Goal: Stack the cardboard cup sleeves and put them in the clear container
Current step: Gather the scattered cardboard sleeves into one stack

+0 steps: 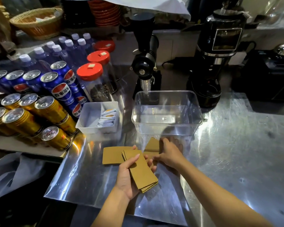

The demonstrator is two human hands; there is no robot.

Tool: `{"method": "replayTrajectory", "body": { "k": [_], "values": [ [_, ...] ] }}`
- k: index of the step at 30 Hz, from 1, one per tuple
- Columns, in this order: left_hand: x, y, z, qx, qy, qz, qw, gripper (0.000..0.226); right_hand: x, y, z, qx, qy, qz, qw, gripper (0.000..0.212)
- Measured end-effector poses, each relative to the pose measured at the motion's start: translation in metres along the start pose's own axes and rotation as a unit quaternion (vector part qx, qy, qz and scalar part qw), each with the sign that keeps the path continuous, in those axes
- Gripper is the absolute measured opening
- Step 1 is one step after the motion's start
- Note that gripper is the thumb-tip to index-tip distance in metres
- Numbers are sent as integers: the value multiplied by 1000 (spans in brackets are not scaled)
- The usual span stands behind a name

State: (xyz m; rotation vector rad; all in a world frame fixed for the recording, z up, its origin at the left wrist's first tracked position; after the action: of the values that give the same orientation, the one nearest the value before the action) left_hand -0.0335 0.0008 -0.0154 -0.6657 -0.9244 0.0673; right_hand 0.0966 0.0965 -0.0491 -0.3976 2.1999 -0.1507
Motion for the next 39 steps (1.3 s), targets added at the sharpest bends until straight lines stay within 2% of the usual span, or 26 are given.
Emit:
{"method": "replayTrajectory", "body": {
  "k": [6, 11, 14, 18, 20, 22, 24, 27, 29, 32, 34, 36, 39],
  "values": [
    [-3, -4, 6, 16, -5, -9, 1000, 46, -6, 5, 0, 11, 7, 1, 1000, 63],
    [-3, -2, 4, 11, -4, -7, 1000, 46, -7, 0, 2, -19, 124, -6, 992, 51],
    [-2, 0, 4, 13, -5, -17, 1000, 50, -23, -6, 10, -37, 192, 29, 980, 35],
    [-2, 5, 7, 29, -20, -21, 999, 40, -61, -17, 30, -35, 272, 102, 956, 16],
    [-5, 9, 8, 33, -21, -2, 999, 33, -78, -24, 35, -33, 328, 115, 937, 13],
    [-6, 14, 5, 19, -13, 14, 1000, 30, -90, -31, 36, -36, 401, 103, 909, 13],
    [-1, 18, -4, -20, 8, 19, 1000, 28, -94, -40, 29, -50, 447, 58, 891, 12],
    [13, 22, -22, -82, 52, -1, 995, 28, -86, -53, 7, -81, 459, -26, 885, 10],
    [20, 24, -34, -109, 93, -12, 990, 41, -77, -58, -5, -86, 447, -57, 889, 11],
    [26, 24, -47, -145, 121, -25, 982, 63, -68, -59, -13, -84, 414, -52, 905, 8],
    [32, 20, -51, -162, 99, -59, 980, 68, -65, -58, -12, -85, 392, -30, 916, 7],
    [37, 14, -52, -173, 94, -88, 976, 66, -62, -58, -8, -83, 392, -22, 916, 9],
    [37, 12, -51, -170, 163, -82, 968, 51, -60, -58, 2, -80, 349, -12, 934, 17]
  ]
}}
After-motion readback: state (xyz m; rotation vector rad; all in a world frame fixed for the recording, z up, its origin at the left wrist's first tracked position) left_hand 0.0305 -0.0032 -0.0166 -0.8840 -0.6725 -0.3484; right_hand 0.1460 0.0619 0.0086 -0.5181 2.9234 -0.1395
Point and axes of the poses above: each hand's wrist, its own y-axis towards the middle knuckle, its own x-axis out of the palm, z = x × y, the point moved 6 cm from there along y, towards the middle knuckle, and after that the axes turned 6 degrees about -x, right-handed, at the moved point
